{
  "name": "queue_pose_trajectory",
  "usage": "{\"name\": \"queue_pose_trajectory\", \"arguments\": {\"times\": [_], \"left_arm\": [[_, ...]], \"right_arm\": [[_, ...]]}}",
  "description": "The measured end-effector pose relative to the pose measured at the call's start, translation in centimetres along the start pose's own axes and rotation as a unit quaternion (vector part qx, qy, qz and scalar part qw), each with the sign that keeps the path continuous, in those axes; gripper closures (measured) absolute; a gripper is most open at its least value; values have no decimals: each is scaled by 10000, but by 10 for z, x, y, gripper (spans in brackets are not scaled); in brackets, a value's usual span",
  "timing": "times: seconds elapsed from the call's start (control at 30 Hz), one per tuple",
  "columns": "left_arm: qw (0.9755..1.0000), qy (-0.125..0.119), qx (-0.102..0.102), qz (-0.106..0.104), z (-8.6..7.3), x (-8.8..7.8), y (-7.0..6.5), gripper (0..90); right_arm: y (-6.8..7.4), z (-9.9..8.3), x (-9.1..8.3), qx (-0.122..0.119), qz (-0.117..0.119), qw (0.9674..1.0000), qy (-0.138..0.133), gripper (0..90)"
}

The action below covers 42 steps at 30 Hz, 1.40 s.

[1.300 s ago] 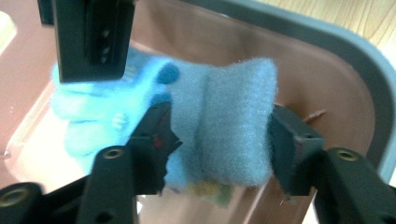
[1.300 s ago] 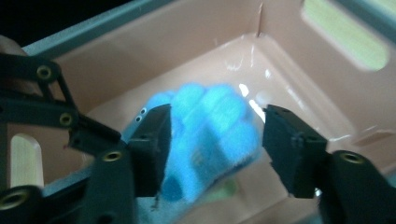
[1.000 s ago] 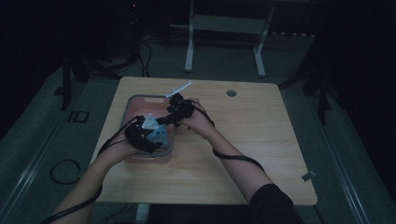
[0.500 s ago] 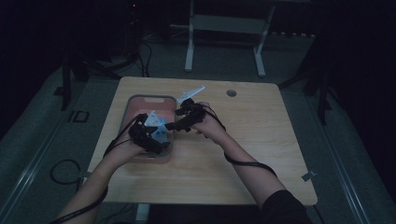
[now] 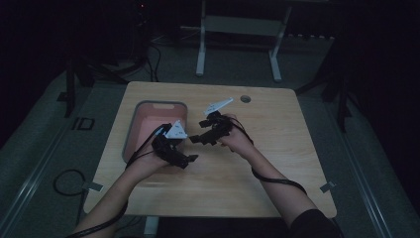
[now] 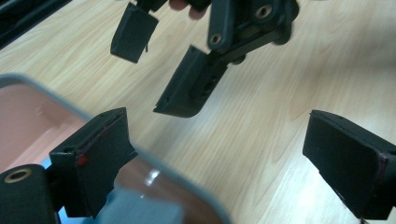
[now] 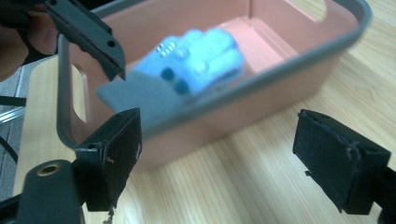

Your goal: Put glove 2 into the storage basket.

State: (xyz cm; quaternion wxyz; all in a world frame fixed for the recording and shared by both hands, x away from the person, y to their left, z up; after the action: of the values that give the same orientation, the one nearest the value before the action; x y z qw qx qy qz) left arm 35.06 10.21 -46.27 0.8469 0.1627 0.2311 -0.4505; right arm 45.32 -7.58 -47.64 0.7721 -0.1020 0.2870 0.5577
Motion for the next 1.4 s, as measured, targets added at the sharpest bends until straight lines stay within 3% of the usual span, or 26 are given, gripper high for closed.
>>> {"name": "queue_pose_trajectory", "arguments": {"times": [0.13, 0.23, 0.53, 0.93, 1.4], "left_arm": [[9999, 18, 78, -84, 2, 10, -8, 80], [9996, 71, 220, -162, 5, 15, -14, 80], [9989, 79, 331, -337, 10, 31, -27, 80], [9974, 90, 412, -583, 9, 49, -42, 80], [9938, 69, 598, -933, 4, 74, -67, 80]], "right_arm": [[-4, -11, -10, 128, -67, 9999, -30, 156], [-7, -20, -17, 88, -140, 9999, -7, 156], [-12, -40, -33, 54, -323, 9994, 73, 156], [-15, -62, -49, 169, -397, 9991, 48, 156], [-17, -102, -61, 461, -449, 9979, 8, 156]]}}
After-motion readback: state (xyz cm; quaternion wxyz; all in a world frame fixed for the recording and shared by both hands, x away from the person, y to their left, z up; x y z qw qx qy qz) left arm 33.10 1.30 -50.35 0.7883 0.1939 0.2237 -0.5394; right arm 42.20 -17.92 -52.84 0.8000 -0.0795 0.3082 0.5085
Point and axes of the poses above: each handheld gripper's, and its own axes: x roughly forward along the jaws, z roughly out of its top, y roughly to its left, the point moved 1 cm from there along x, roughly forward along the jaws, and after that the axes turned 7 degrees about -y, right-handed, at the moved point
